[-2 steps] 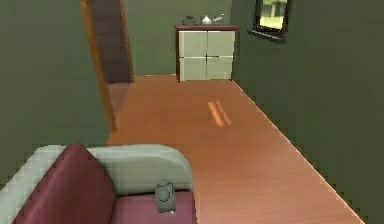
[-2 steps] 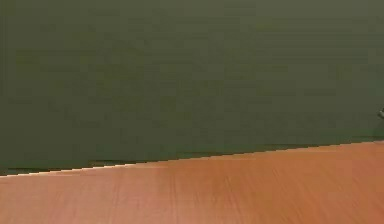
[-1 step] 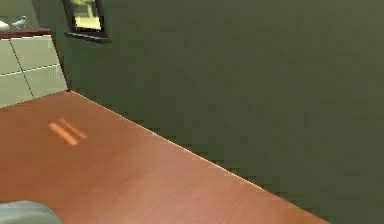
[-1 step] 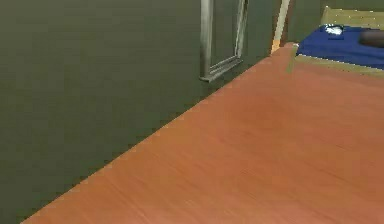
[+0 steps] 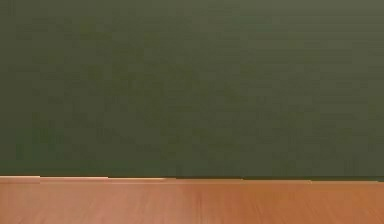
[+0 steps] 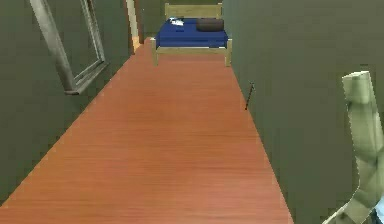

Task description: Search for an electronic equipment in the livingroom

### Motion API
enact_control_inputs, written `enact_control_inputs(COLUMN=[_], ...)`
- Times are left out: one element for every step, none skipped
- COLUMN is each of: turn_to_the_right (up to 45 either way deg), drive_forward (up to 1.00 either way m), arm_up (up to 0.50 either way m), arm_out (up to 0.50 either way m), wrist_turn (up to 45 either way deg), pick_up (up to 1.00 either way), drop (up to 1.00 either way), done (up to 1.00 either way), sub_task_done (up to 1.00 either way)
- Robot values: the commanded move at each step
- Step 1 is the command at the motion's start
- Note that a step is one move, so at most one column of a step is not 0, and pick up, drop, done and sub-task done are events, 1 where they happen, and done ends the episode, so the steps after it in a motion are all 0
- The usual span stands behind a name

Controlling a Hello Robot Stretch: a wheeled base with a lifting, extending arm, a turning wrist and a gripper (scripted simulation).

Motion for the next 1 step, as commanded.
enact_control_inputs(turn_to_the_right=[0.0], drive_forward=[0.45], arm_up=[0.00], arm_out=[0.00], wrist_turn=[0.0], pick_up=[0.00], drop=[0.00], done=[0.00], sub_task_done=[0.00])
